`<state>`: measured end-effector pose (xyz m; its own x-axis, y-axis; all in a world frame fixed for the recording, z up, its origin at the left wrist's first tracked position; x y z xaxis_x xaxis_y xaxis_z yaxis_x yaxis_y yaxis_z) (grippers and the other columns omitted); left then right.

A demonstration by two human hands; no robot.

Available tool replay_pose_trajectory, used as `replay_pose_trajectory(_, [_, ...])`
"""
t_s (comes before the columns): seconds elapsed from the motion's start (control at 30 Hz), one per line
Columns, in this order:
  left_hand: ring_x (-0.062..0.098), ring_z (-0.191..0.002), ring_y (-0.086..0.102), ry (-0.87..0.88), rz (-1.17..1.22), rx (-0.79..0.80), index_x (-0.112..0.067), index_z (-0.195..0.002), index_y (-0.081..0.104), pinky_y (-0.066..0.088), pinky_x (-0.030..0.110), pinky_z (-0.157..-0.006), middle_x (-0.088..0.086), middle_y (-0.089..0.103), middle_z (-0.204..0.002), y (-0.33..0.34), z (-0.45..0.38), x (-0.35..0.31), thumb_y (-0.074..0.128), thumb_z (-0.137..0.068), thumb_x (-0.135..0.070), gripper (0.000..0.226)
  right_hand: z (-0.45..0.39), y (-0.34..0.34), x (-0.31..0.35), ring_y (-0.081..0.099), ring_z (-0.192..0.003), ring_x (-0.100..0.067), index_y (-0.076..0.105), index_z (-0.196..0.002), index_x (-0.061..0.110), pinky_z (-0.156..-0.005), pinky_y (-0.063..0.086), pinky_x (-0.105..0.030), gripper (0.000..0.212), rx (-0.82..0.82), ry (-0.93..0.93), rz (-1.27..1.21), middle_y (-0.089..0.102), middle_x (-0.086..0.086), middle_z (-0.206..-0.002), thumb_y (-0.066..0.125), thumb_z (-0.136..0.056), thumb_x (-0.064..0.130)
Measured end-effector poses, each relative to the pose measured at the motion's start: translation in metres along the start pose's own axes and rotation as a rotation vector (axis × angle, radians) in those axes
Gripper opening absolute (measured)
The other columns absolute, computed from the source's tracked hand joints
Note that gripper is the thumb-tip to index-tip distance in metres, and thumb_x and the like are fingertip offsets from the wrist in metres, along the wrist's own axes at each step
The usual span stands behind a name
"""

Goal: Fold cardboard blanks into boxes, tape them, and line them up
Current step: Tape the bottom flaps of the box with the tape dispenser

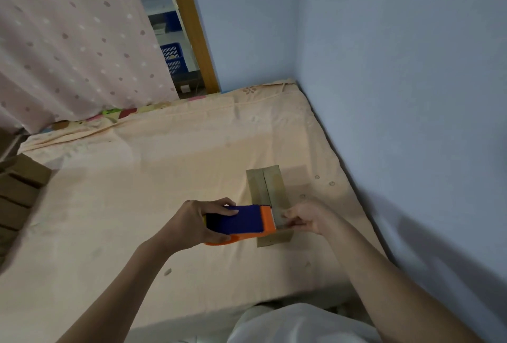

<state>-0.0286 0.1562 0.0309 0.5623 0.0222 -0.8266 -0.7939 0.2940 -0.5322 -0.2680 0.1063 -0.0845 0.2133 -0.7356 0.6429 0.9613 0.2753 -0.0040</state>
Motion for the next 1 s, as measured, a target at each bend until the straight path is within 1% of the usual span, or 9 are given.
replay_pose_trajectory(0.07, [0.006, -0.114, 0.061, -0.028, 0.011, -0.010, -0.031, -0.109, 0.076, 0.058, 0.025, -0.081, -0.022, 0.064, -0.122, -0.007, 0.006, 0.009, 0.091, -0.066, -0.005, 0.053, -0.001, -0.019, -0.004, 0.066, -0.076, -0.021, 0.066, -0.090, -0.005, -0.075, 0.061, -0.036, 0.001, -0.013, -0.016, -0.082, 0.067, -0.015, -0.080, 0.066, -0.091, -0.006])
replay_pose_trajectory(0.13, [0.004, -0.113, 0.061, -0.036, -0.006, -0.002, -0.031, -0.109, 0.076, 0.059, 0.024, -0.080, -0.024, 0.064, -0.121, -0.009, 0.010, 0.012, 0.090, -0.066, -0.005, 0.053, -0.002, -0.025, -0.008, 0.063, -0.070, -0.020, 0.066, -0.086, -0.005, -0.078, 0.062, -0.036, 0.006, -0.005, -0.020, -0.073, 0.064, -0.013, -0.071, 0.065, -0.092, -0.006])
replay_pose_trajectory(0.2, [0.002, -0.110, 0.061, -0.020, -0.055, 0.018, -0.030, -0.110, 0.075, 0.058, 0.022, -0.078, -0.028, 0.063, -0.120, -0.005, 0.009, 0.008, 0.090, -0.067, -0.006, 0.052, -0.002, -0.027, -0.013, 0.063, -0.069, -0.020, 0.067, -0.089, -0.007, -0.080, 0.062, -0.039, 0.003, -0.026, -0.009, -0.042, 0.063, -0.013, -0.068, 0.066, -0.091, -0.006])
replay_pose_trajectory(0.3, [0.000, -0.107, 0.062, 0.022, -0.094, 0.022, -0.029, -0.112, 0.074, 0.058, 0.020, -0.077, -0.031, 0.061, -0.119, 0.001, 0.003, -0.001, 0.090, -0.068, -0.006, 0.052, -0.005, -0.031, -0.008, 0.065, -0.069, -0.022, 0.068, -0.092, -0.009, -0.077, 0.062, -0.039, 0.005, -0.077, -0.025, 0.028, 0.066, -0.014, -0.069, 0.068, -0.090, -0.004])
replay_pose_trajectory(0.43, [0.002, -0.107, 0.063, 0.051, -0.107, 0.040, -0.027, -0.114, 0.074, 0.059, 0.022, -0.080, -0.027, 0.063, -0.120, 0.012, -0.004, 0.000, 0.089, -0.069, -0.006, 0.052, -0.009, -0.045, -0.011, 0.066, -0.064, -0.024, 0.069, -0.090, -0.008, -0.067, 0.063, -0.035, 0.007, -0.189, -0.053, 0.094, 0.069, -0.017, -0.073, 0.071, -0.088, -0.001])
replay_pose_trajectory(0.53, [0.002, -0.107, 0.064, 0.079, -0.156, 0.052, -0.027, -0.115, 0.072, 0.059, 0.022, -0.081, -0.020, 0.062, -0.124, 0.021, -0.008, 0.002, 0.089, -0.070, -0.008, 0.052, -0.013, -0.051, -0.017, 0.065, -0.062, -0.025, 0.070, -0.082, -0.005, -0.072, 0.063, -0.042, 0.006, -0.248, -0.067, 0.121, 0.069, -0.016, -0.070, 0.073, -0.085, 0.000])
replay_pose_trajectory(0.63, [0.000, -0.106, 0.064, 0.121, -0.194, 0.051, -0.024, -0.117, 0.072, 0.058, 0.019, -0.082, -0.016, 0.062, -0.125, 0.026, -0.012, 0.001, 0.089, -0.070, -0.010, 0.052, -0.013, -0.057, -0.015, 0.064, -0.061, -0.025, 0.068, -0.075, -0.002, -0.072, 0.063, -0.044, 0.010, -0.293, -0.082, 0.118, 0.069, -0.014, -0.066, 0.073, -0.084, -0.001])
replay_pose_trajectory(0.77, [0.000, -0.109, 0.061, 0.129, -0.221, 0.067, -0.025, -0.119, 0.070, 0.056, 0.017, -0.082, -0.018, 0.061, -0.126, 0.032, -0.017, 0.002, 0.088, -0.072, -0.012, 0.053, -0.012, -0.061, -0.013, 0.066, -0.059, -0.027, 0.066, -0.075, -0.002, -0.070, 0.063, -0.047, 0.010, -0.350, -0.090, 0.139, 0.070, -0.018, -0.072, 0.075, -0.080, -0.002])
replay_pose_trajectory(1.0, [0.003, -0.107, 0.063, 0.086, -0.245, 0.086, -0.023, -0.120, 0.070, 0.055, 0.015, -0.082, -0.016, 0.061, -0.127, 0.033, -0.022, 0.014, 0.088, -0.072, -0.012, 0.053, -0.014, -0.059, -0.015, 0.065, -0.060, -0.025, 0.066, -0.072, -0.001, -0.070, 0.063, -0.046, 0.013, -0.351, -0.089, 0.168, 0.070, -0.016, -0.070, 0.075, -0.080, 0.000])
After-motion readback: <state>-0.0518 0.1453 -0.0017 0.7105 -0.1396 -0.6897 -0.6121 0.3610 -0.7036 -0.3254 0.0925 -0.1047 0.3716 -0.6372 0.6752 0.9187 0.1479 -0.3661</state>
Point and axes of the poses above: each hand's wrist, its own z-axis away from the middle knuckle, its own y-axis out of the palm, x = y × z, the point moved 10 cm from there along -z, towards the middle knuckle
